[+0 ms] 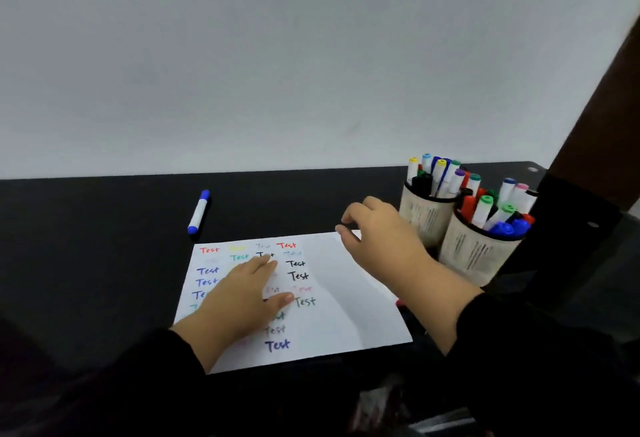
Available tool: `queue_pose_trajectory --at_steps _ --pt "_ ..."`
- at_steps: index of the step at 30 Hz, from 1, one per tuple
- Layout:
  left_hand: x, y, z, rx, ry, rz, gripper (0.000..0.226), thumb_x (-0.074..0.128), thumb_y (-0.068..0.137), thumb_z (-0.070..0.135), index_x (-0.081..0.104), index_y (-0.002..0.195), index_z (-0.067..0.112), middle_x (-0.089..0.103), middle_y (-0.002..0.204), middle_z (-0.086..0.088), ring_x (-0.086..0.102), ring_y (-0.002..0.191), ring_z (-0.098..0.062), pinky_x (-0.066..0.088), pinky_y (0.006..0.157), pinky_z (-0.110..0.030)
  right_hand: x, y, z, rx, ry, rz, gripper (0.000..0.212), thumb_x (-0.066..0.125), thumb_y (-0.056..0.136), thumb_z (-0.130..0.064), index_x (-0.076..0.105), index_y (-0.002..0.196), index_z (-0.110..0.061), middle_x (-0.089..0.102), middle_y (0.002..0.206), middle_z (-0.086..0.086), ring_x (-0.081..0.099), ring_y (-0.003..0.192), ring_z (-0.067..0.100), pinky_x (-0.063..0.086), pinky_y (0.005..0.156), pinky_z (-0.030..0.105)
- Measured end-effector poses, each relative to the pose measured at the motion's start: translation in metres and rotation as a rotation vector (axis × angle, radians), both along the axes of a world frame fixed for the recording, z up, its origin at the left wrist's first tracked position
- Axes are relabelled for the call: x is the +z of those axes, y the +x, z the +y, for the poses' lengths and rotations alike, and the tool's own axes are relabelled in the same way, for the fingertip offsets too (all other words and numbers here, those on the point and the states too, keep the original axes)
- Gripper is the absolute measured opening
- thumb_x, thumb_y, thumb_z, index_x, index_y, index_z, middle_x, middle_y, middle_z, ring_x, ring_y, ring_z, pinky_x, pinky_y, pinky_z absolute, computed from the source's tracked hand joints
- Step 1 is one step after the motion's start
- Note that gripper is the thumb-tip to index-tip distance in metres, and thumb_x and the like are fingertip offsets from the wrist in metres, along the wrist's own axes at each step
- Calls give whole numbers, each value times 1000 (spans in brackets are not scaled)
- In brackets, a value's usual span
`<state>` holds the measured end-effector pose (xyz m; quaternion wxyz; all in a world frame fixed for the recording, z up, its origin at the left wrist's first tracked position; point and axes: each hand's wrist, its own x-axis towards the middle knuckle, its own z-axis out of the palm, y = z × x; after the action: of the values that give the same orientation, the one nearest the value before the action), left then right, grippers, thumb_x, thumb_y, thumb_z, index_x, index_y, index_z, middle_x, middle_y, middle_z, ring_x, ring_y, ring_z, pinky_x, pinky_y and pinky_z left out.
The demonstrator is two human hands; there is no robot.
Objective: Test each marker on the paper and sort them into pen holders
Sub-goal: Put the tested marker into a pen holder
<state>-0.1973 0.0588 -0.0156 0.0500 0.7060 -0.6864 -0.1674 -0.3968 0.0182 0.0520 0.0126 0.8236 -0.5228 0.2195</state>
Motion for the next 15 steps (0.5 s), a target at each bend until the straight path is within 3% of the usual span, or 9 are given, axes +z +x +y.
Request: queue_pose_trajectory --at_steps 6,15 --pt "-3 70 10 110 85 12 79 41 86 65 8 150 32 -1 155 18 2 144 -9 12 115 -33 -18 82 -32 187 111 52 23 48 97 -33 58 109 -16 51 100 -1 49 97 17 37 73 23" --pt "-14 112 13 68 83 75 80 40 83 69 2 148 39 -8 154 24 -3 143 -7 7 114 -28 -34 188 -97 440 194 275 41 47 98 -25 41 139 -27 46 128 2 46 116 22 44 89 34"
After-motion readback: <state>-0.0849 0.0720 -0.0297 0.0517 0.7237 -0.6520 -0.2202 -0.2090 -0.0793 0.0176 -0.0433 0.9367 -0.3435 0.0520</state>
